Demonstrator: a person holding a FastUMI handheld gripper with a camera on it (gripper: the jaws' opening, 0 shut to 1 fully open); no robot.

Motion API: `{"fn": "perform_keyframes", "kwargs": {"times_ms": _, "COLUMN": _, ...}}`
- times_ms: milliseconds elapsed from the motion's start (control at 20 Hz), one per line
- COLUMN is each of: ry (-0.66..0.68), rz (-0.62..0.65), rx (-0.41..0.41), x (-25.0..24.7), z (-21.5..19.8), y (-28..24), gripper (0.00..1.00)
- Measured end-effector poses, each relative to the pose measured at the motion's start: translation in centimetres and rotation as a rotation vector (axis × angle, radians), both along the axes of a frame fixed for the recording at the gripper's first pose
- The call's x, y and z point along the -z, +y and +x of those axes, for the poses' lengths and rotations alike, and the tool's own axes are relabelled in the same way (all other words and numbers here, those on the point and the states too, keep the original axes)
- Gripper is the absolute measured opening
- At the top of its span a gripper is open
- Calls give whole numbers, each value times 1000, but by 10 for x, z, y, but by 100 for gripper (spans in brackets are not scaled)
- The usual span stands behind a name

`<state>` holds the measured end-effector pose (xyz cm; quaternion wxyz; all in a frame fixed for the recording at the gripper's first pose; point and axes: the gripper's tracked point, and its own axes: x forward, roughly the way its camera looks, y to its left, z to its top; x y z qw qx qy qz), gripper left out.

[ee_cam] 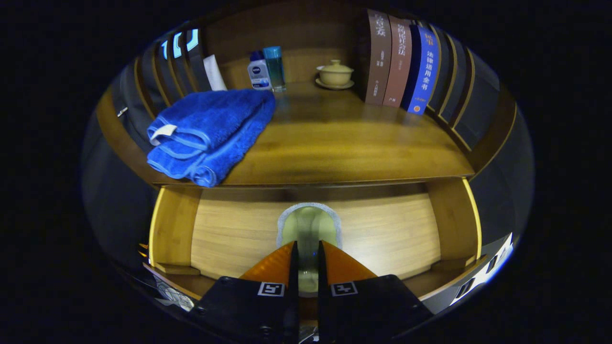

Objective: Pull open the drawer, take out the items inside it, and place them on the countertop above the cabinet.

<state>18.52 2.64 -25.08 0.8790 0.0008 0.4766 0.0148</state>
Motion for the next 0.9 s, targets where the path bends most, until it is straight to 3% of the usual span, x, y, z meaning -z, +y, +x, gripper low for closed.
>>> {"fn": "perform_keyframes", "kwargs": {"times_ms": 200, "ry": -21, "rz": -7, "rx": 22, "x": -41, "z": -5, "y": -3, "gripper": 20}}
{"fn": "perform_keyframes", "kwargs": {"times_ms": 400, "ry": -59, "rz": 27, "rx": 23, "x": -72, "z": 27, "y": 1, "gripper": 20}}
{"fn": "perform_keyframes", "kwargs": {"times_ms": 900, "ry": 7, "rz": 14, "rx": 12, "x": -46, "z": 138, "y": -4, "gripper": 20}}
